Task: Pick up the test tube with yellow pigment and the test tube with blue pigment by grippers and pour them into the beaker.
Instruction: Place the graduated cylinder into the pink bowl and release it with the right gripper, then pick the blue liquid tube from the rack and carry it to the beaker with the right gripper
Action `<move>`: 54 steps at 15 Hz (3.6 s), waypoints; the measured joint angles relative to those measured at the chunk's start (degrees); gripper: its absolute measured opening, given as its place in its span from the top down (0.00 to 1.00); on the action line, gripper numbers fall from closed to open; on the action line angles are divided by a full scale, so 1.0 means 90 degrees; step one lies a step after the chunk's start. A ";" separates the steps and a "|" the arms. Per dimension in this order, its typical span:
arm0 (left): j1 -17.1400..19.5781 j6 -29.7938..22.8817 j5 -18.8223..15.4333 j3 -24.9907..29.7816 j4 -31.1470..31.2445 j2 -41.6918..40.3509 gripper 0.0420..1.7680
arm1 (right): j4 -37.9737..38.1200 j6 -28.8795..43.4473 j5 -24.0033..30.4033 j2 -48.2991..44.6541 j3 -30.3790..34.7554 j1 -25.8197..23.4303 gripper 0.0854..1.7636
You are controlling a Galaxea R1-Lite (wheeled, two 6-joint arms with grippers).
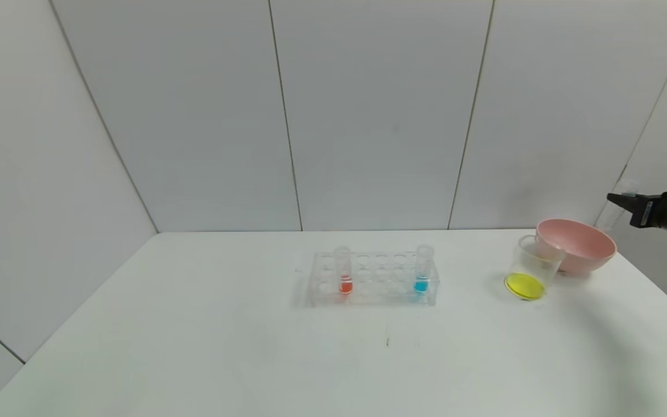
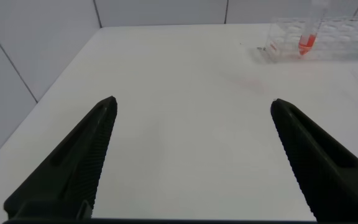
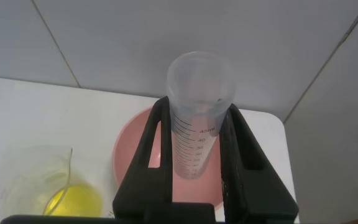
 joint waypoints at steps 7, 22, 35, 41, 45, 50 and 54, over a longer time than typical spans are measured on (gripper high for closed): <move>0.0000 0.0000 0.0003 0.0000 0.0000 0.0000 0.00 | -0.0034 0.0283 -0.0161 0.1136 -0.1188 0.0355 0.75; 0.0000 0.0000 0.0003 0.0000 -0.0003 0.0000 0.00 | -0.0164 0.0280 -0.0444 0.1559 -0.1463 0.0627 0.21; 0.0000 0.0000 0.0003 0.0000 0.0000 0.0000 0.00 | -0.0752 0.1197 -0.3715 0.0144 0.0012 0.3355 0.07; 0.0000 0.0000 0.0003 0.0000 0.0000 0.0000 0.00 | -0.2102 0.1195 -0.4570 -0.0757 0.2377 0.4528 0.05; 0.0000 0.0000 0.0003 0.0000 0.0000 0.0000 0.00 | -0.3428 0.1200 -0.5232 -0.0967 0.3691 0.5446 0.04; 0.0000 0.0003 0.0003 0.0000 -0.0003 0.0000 0.00 | -0.4618 0.1210 -0.6446 -0.0592 0.4310 0.6634 0.04; 0.0000 0.0003 0.0003 0.0000 0.0000 0.0000 0.00 | -0.4979 0.1212 -0.7142 -0.0073 0.4301 0.7304 0.04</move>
